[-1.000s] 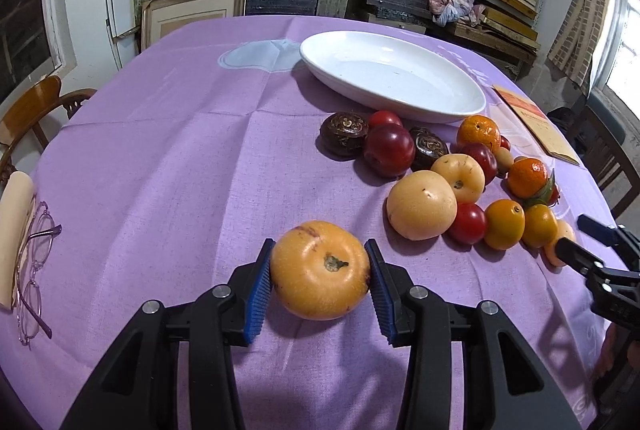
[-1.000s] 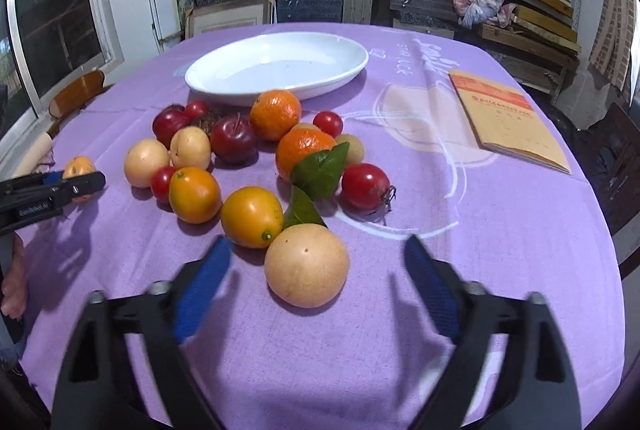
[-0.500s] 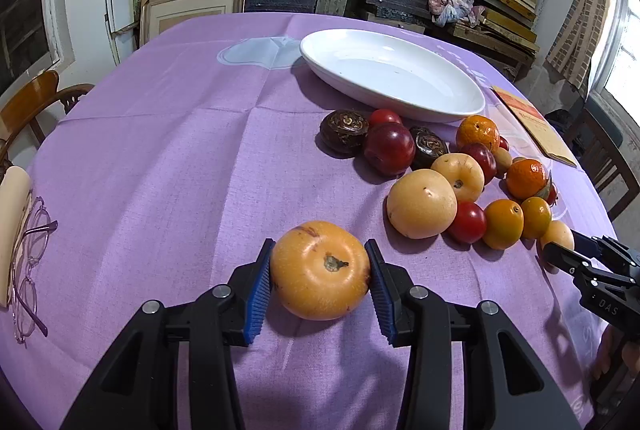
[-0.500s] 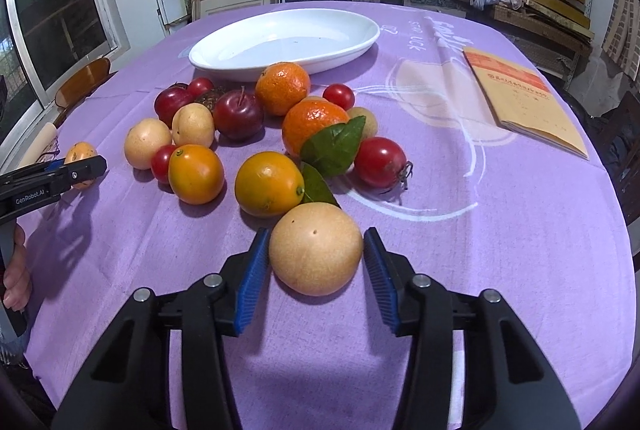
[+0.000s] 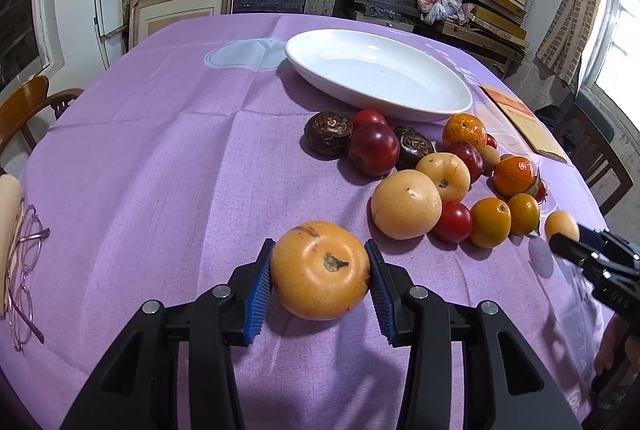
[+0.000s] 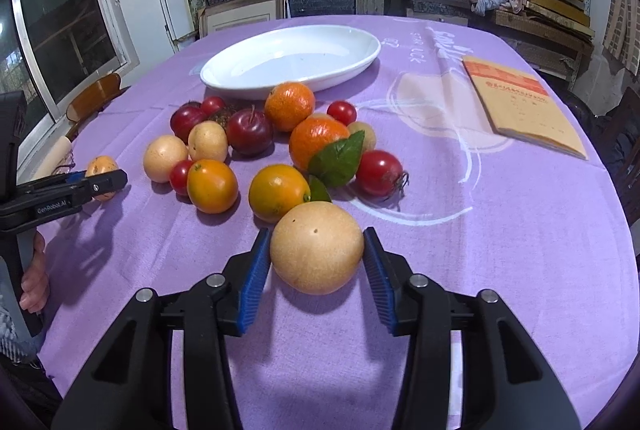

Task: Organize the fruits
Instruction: 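Carry both fruits onto the white plate and open both grippers to release them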

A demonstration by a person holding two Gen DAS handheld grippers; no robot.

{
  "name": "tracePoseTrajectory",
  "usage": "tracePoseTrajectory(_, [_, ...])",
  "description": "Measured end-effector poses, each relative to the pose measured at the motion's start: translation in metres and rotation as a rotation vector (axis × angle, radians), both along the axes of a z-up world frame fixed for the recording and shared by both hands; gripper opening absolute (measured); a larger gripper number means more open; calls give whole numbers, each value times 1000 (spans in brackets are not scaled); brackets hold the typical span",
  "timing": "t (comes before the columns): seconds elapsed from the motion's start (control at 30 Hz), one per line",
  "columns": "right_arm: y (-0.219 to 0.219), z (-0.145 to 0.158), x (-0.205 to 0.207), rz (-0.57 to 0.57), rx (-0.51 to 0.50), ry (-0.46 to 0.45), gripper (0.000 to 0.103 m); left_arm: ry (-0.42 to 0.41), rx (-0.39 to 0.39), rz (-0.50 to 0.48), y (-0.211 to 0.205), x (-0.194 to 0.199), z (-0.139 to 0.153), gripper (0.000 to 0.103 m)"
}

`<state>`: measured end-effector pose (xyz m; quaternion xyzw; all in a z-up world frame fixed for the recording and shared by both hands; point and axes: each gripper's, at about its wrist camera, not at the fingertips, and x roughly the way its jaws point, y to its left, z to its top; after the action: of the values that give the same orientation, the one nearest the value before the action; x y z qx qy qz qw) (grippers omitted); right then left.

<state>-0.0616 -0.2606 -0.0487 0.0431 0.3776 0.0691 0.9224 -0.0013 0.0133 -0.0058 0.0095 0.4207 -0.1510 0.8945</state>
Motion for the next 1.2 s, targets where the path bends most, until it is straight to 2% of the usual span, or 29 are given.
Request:
tracePoseTrajectory(0.17, [-2,49,21,34,-23,-76,45,-38,26,-44,-14,23,33,45])
tracePoseTrajectory(0.27, [1,71,55,42,-42,-106,45,-112,52,-50,-29,47,60,45])
tracePoseTrajectory(0.4, [4,81,111,37,-45,-110,45,-139,50,-50,-53,91,72,45])
tracePoseTrajectory(0.57, [6,71,183,15,-47,-55,45,-91,45,-27,-74,143,54,45])
tracePoseTrajectory(0.77, [14,44,238,13,-65,21,45,-17,49,-9,-82,181,29,45])
tracePoseTrajectory(0.97, [25,17,260,30,-108,92,45,15,78,-6,-79,197,9,45])
tracePoseTrajectory(1.07, [27,13,263,41,-125,117,46,15,76,-14,-78,196,9,46])
tracePoseTrajectory(1.2, [27,19,261,39,-136,107,47,-1,75,-18,-79,192,14,46])
